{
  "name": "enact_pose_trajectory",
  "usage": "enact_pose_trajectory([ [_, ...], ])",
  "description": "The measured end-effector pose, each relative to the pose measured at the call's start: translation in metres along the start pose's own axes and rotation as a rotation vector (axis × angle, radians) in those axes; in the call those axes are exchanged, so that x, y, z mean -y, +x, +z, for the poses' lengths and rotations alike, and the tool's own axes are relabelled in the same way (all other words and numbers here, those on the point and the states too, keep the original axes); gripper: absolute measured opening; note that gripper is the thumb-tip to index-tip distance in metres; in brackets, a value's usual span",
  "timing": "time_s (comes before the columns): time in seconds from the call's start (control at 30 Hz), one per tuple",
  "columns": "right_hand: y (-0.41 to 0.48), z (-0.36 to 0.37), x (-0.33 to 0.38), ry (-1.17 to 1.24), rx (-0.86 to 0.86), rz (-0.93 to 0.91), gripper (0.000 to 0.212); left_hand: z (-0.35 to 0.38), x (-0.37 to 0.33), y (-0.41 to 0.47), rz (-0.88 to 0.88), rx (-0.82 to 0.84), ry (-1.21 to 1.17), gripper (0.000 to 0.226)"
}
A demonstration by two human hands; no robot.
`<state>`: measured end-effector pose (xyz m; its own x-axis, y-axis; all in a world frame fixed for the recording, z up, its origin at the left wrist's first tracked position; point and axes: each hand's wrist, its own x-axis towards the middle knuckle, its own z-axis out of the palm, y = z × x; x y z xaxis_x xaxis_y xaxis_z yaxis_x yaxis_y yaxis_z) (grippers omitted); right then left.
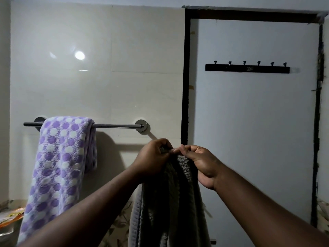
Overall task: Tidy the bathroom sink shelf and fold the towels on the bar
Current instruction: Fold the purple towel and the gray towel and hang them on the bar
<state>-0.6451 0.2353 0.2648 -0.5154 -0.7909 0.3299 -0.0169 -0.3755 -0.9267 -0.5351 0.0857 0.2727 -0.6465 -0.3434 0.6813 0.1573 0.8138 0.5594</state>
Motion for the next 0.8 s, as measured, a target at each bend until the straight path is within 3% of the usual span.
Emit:
enact_pose_trajectory([
  [0.1, -0.009, -0.017, -0.005, -0.084, -0.035, 0.084, 0.032, -0.016, 0.012, 0.004, -0.012, -0.136, -0.037, 0.023],
  [0.2, -0.014, -0.027, -0.011, -0.168, -0.086, 0.089, 0.024, -0.031, 0.021, 0.010, -0.054, -0.226, -0.041, 0.022],
  [0.27, -0.011, -0.023, -0.009, -0.248, -0.115, 0.018, 0.016, -0.026, 0.016, 0.006, -0.034, -0.025, -0.058, 0.007],
  [0.37, -0.003, -0.002, 0.000, -0.245, -0.085, -0.033, 0.021, -0.004, -0.003, -0.007, -0.019, 0.325, -0.222, 0.039],
  [0.53, 0.001, 0.003, 0.008, -0.189, -0.088, -0.057, 0.032, 0.004, -0.006, -0.004, -0.008, 0.192, -0.058, 0.036],
  [0.6, -0.004, -0.007, 0.006, -0.210, -0.057, -0.013, 0.042, -0.007, -0.002, -0.002, -0.009, 0.112, -0.018, 0.030],
  [0.7, -0.013, -0.021, -0.003, -0.219, -0.015, 0.065, 0.041, -0.026, 0.008, 0.002, -0.077, -0.061, 0.058, 0.025],
  [0.8, -0.011, -0.024, -0.007, -0.260, -0.107, 0.004, 0.031, -0.031, 0.011, -0.001, -0.124, 0.006, 0.067, 0.017],
])
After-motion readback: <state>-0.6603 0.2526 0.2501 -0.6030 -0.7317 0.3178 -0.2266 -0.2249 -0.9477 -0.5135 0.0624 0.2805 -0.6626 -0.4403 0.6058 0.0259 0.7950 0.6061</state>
